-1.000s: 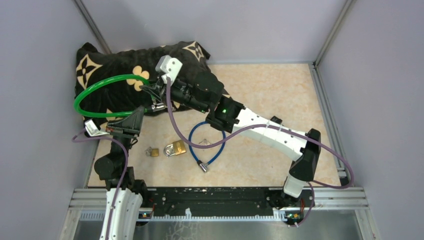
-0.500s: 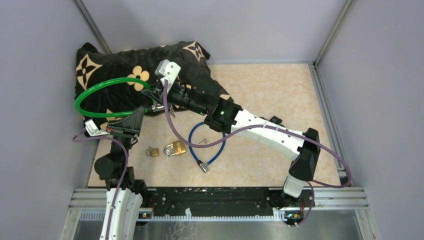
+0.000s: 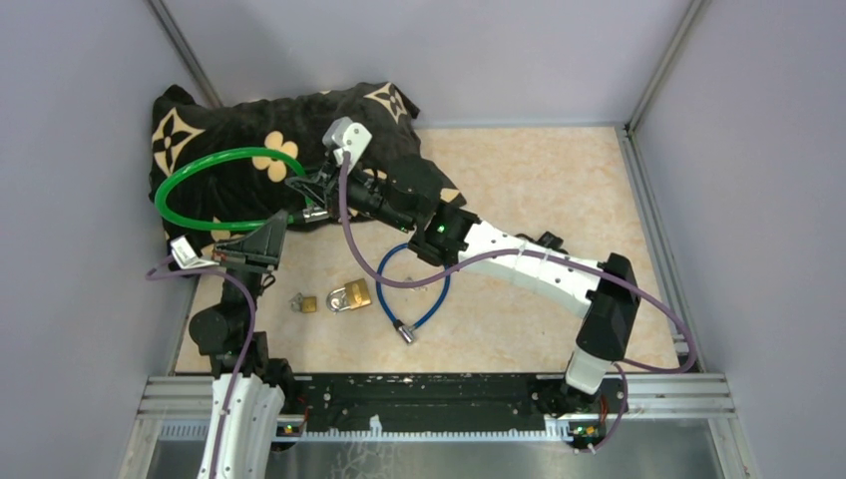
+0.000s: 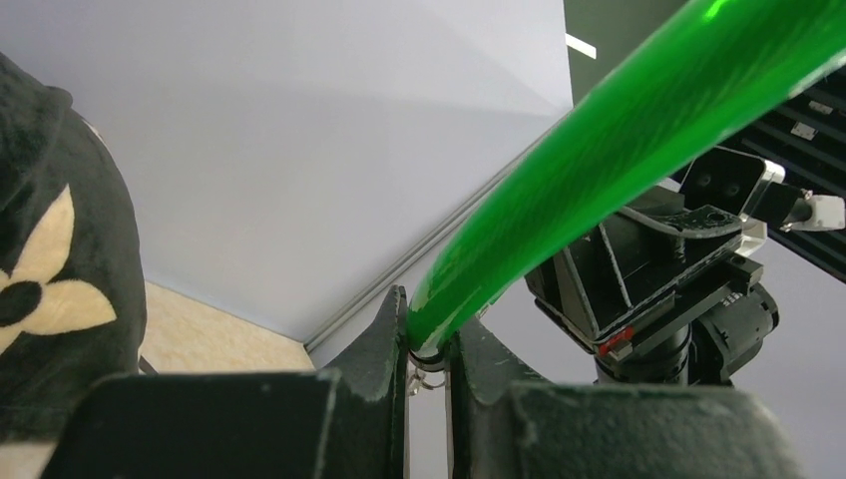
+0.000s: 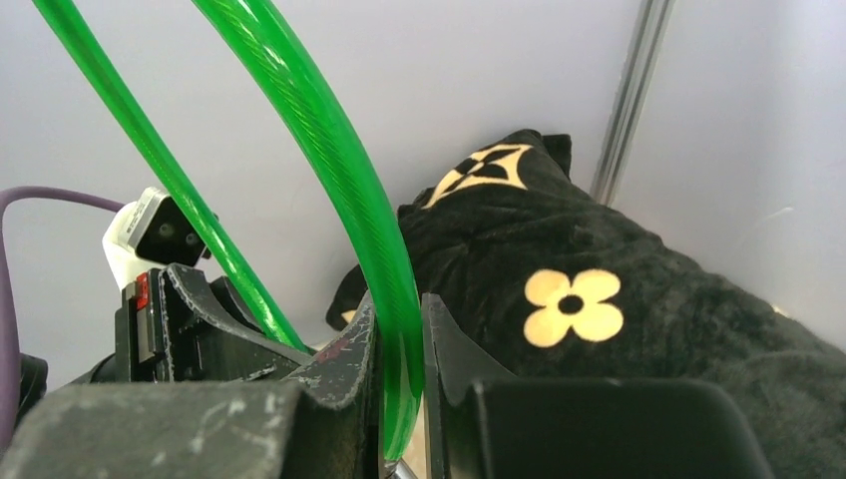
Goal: Lock with the key
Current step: Lock the lock.
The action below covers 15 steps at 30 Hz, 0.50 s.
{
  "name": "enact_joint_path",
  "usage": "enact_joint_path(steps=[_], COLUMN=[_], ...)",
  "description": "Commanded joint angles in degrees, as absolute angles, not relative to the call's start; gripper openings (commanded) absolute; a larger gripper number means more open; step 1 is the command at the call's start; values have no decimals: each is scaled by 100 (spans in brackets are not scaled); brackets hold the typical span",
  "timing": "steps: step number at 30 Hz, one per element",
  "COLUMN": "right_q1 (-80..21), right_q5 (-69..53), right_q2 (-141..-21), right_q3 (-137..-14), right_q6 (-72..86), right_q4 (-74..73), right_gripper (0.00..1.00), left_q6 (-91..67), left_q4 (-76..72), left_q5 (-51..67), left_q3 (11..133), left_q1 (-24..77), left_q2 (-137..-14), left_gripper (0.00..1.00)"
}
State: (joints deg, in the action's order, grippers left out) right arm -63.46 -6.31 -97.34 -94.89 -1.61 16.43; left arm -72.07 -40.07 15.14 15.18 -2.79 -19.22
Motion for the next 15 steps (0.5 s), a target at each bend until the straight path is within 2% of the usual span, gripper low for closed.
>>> enact_joint_path(steps=[1,9,12,15], right_q1=[-6408,-6382,-6373,-6280], right_q5=[-913,-1108,-1120,-1180], right_q2=[-9718,-9507,-9428,-9276], right_q3=[-9131,-8525,-8440,-8400], right_q6=[542,673,605,593], right_q4=[2069,2107,1931,1792], right_gripper=[0,1,18,52], left_q6=[-7531,-7644,-7535,-7390], left_q4=[-4450,-4357,-4316,-4298], left_q5=[1389,1359,1364,1400], left_q3=[1792,1758,1749,1711], left_q1=[-304,-306,-301,-300], left_q2=[-1900,-1887,-1869,-1858], left_gripper=[0,0,0,0])
